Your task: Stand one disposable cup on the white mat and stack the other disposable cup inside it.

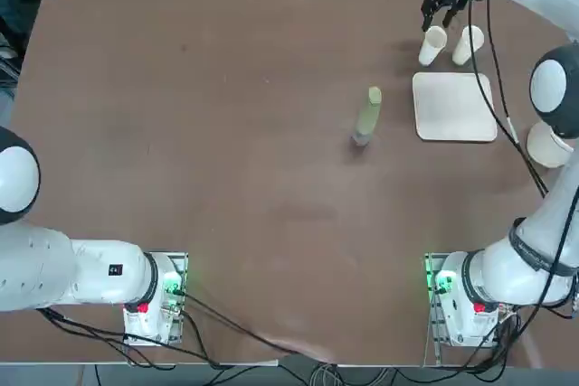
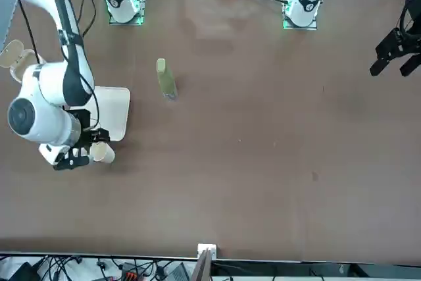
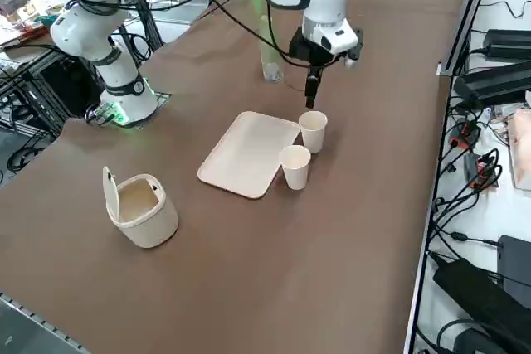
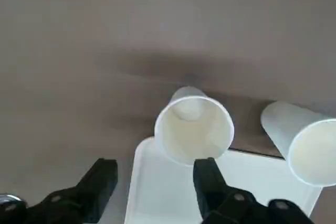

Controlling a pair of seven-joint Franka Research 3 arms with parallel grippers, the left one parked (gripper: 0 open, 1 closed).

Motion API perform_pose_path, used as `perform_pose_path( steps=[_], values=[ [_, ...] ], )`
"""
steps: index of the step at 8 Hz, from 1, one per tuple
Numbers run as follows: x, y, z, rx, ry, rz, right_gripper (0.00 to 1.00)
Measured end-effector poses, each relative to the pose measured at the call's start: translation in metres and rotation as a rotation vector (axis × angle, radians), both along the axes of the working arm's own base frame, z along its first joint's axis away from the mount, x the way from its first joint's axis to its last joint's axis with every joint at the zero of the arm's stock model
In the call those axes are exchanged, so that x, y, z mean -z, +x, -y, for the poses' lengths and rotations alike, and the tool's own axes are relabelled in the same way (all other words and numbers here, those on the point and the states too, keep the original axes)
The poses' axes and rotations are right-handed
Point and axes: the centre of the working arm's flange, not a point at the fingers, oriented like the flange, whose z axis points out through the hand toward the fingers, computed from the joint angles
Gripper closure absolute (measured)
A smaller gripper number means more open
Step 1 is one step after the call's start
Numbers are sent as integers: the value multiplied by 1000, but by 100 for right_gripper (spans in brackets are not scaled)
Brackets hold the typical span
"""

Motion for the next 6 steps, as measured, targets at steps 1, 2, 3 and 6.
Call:
perform_pose_path(
  steps=[1, 2, 3, 6],
  values=[
    [13, 0, 3, -11, -21, -15, 14],
    [24, 1, 5, -24, -44, -18, 16],
    [32, 3, 6, -27, -49, -11, 18],
    [51, 8, 4, -29, -47, 5, 26]
  ],
)
